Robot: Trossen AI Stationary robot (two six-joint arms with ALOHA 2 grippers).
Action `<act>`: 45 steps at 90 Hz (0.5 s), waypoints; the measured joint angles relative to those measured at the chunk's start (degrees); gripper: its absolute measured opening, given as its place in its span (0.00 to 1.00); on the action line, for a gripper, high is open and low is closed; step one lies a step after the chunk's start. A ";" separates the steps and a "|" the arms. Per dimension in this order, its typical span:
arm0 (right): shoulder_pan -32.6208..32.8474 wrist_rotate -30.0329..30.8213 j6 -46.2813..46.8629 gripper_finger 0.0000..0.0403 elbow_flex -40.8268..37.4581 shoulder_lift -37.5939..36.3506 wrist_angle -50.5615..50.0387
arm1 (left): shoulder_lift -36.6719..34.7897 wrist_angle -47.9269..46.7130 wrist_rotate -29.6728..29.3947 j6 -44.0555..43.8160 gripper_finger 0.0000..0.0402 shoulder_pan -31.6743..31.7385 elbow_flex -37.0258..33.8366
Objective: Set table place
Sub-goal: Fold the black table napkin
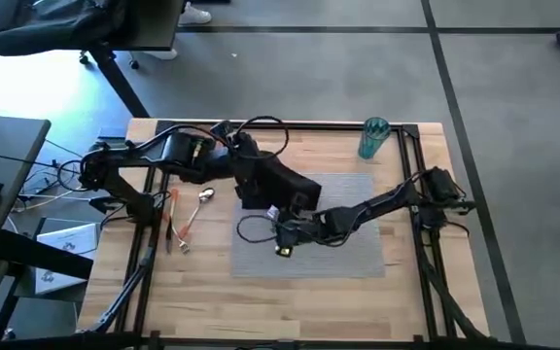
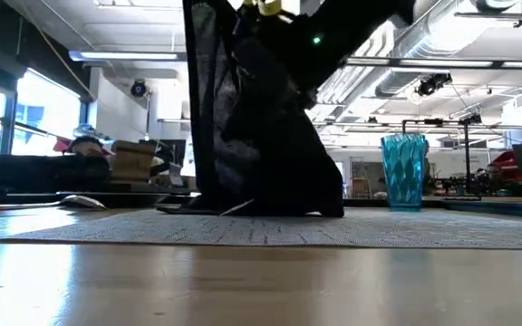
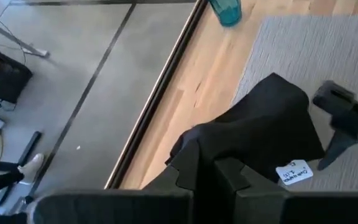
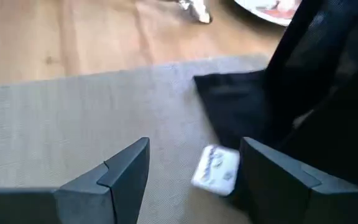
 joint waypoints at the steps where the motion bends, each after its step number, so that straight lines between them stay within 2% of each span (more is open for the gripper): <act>1: -0.27 -0.03 -0.62 0.57 0.00 0.00 -0.01 | -0.01 0.00 0.00 0.08 0.00 0.10 0.00; 16: -4.29 -1.53 -10.56 0.57 0.00 0.02 -3.54 | 0.00 0.03 0.07 1.00 0.00 0.63 0.00; 29: -7.19 -1.71 -17.50 0.57 0.00 0.02 -11.54 | 0.00 0.05 0.11 1.39 0.00 0.61 0.00; 45: -9.24 -2.26 -17.26 0.57 0.00 0.02 -18.99 | -0.01 0.05 1.23 1.44 0.00 0.61 0.00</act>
